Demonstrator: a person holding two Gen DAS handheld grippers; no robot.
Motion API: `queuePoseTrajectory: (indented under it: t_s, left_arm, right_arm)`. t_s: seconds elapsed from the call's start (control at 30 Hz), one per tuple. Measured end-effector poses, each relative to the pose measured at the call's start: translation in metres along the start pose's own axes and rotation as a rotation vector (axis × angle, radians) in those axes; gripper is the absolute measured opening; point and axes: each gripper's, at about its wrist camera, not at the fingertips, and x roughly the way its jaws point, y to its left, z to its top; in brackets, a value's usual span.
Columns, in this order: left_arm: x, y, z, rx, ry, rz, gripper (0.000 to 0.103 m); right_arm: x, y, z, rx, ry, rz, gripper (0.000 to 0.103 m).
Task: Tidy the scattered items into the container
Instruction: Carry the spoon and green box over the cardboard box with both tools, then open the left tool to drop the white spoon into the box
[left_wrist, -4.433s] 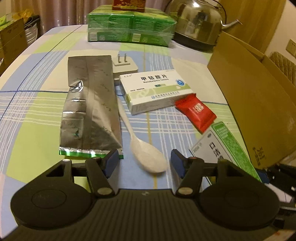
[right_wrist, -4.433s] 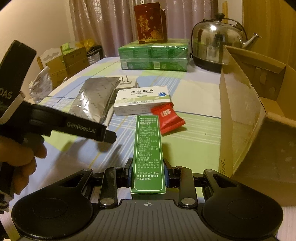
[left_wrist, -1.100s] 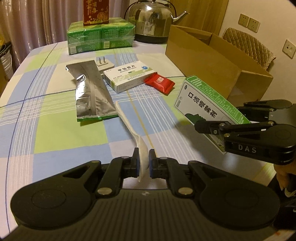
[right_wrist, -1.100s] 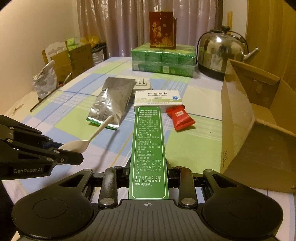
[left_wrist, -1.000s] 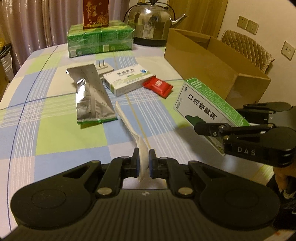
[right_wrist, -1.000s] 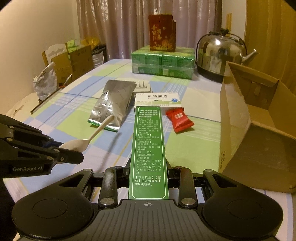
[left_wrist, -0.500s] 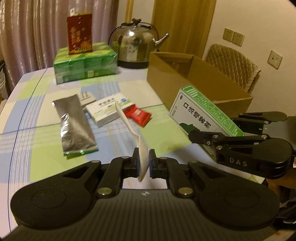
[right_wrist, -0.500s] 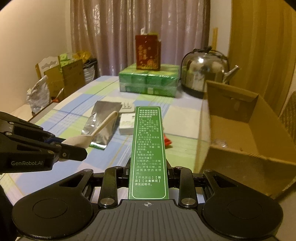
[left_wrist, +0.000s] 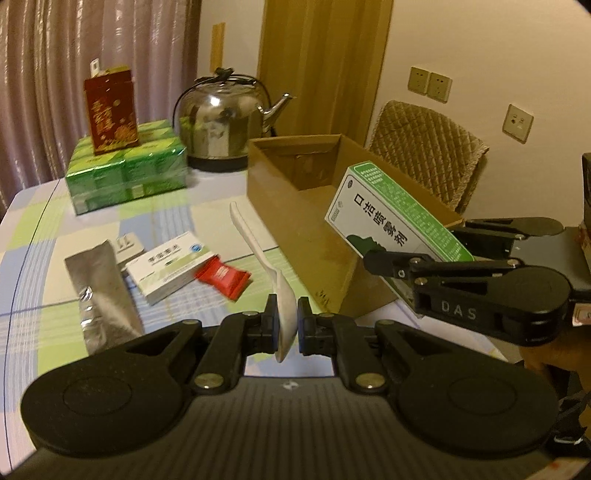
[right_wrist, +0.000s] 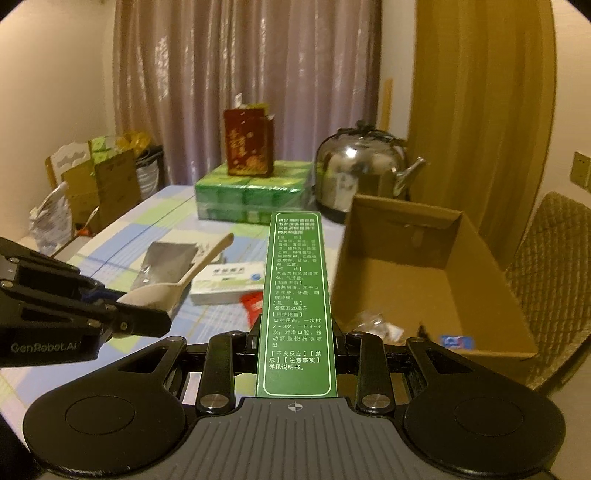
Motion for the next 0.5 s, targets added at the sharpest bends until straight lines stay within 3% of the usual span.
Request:
queuePoseTrajectory:
  t_s: [0.5]
  left_arm:
    - [0.027,-0.042,0.030,0.050,-0.008,-0.071,0.006]
  right_arm:
    - [-0.011,-0.057,0.012,0.034,-0.035,-0.077,0.027]
